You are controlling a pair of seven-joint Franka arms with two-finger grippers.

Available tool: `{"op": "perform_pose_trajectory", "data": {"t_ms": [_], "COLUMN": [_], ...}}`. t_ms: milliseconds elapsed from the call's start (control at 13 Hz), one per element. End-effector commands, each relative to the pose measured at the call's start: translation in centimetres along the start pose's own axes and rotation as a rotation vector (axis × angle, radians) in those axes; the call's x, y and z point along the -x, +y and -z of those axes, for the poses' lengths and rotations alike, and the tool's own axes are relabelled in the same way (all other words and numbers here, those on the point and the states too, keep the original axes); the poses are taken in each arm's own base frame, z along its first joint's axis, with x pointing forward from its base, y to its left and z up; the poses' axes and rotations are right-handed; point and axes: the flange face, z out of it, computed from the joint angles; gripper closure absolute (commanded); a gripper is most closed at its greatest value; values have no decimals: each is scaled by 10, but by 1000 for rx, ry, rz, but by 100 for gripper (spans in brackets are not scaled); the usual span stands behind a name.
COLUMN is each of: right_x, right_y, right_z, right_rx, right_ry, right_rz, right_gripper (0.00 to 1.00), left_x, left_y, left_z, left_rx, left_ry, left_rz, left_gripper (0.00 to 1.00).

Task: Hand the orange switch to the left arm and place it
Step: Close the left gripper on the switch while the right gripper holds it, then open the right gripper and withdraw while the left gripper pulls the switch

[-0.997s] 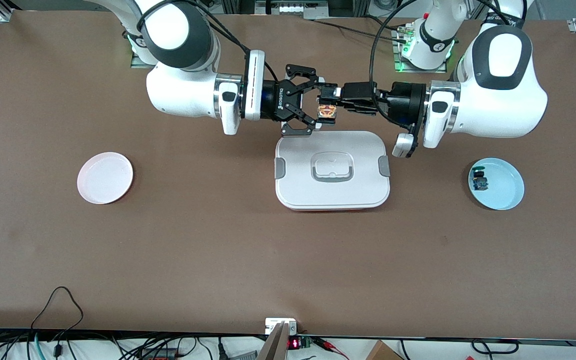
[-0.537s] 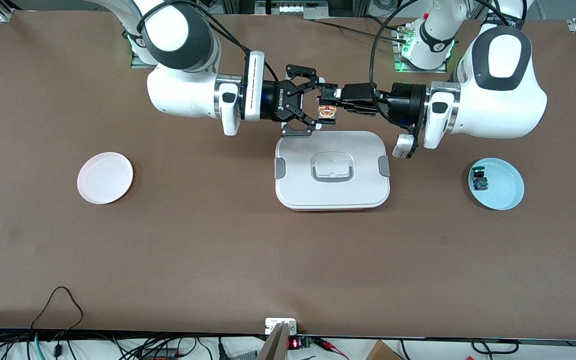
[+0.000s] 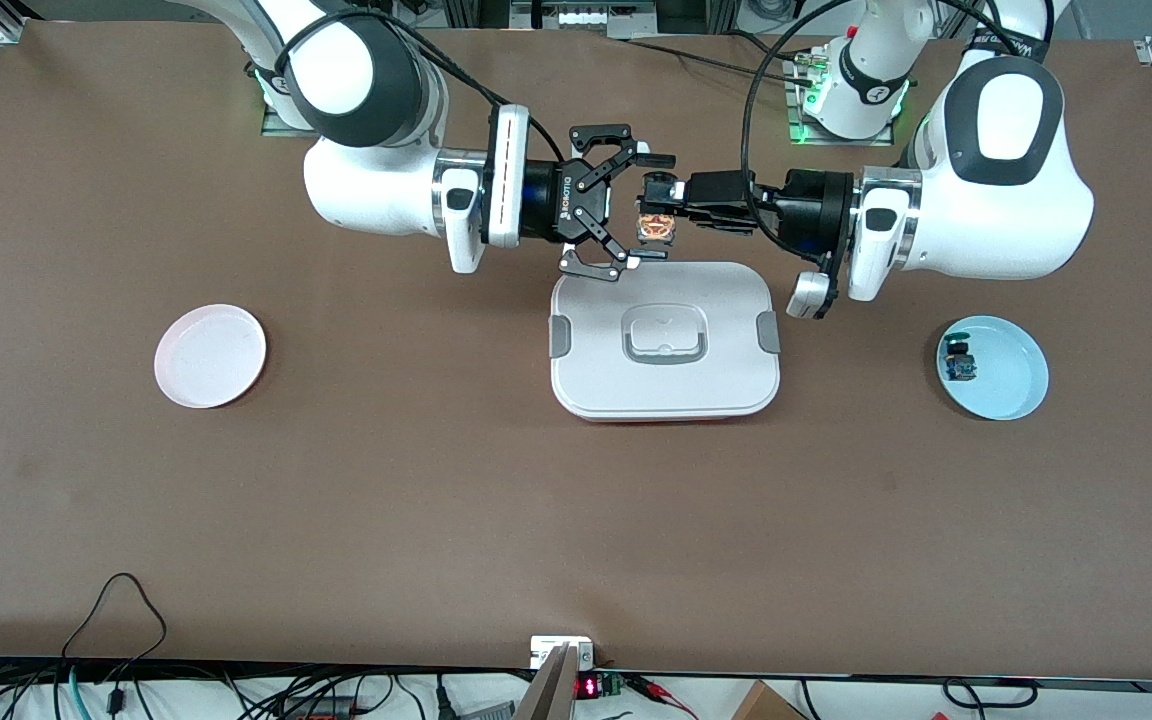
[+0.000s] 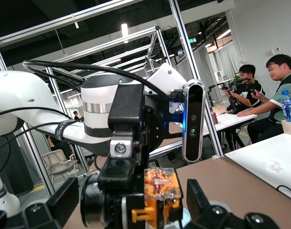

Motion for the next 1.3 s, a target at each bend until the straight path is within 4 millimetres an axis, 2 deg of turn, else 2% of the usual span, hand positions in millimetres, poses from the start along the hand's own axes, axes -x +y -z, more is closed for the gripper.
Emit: {"op": "perform_pose_trajectory", "data": {"t_ms": [0,77,230,384,614,767,844,920,997,1151,1227], "right_x": [-6,-5,-10,-9,-4,-2,-2,-1,4,5,6], "right_y": [-2,-1,13,14,23,24,23,26,26,27,30], "right_z": [-1,0,18,21,35,41,42,48,51,62,69], "right_rx": [-1,-1,28,34,58,43,28,22,9,3,2], "right_ry": [20,20,19,16,11,15,18,19,18,17,13], "right_rz": [-6,-4,6,12,1,-5,-6,-9,-15,-16,-17], "right_gripper": [0,0,0,0,0,0,0,0,0,0,0], "left_x": [0,0,-1,-1,-4,-15,-22,-27,-28,-27,-28], "left_y": [0,0,0,0,-5,-22,-31,-46,-54,-63,-72], "left_z": [1,1,3,2,7,25,41,52,63,82,99], "left_rx": [7,7,8,8,10,32,50,20,-48,-67,-108], "left_ry": [-3,-3,0,-2,1,-20,-23,-42,-43,-51,-46], "left_rz": [-20,-20,-19,-18,-9,-14,-3,5,-27,-26,-21], "left_gripper": [100,100,100,100,100,100,100,100,100,100,100]}}
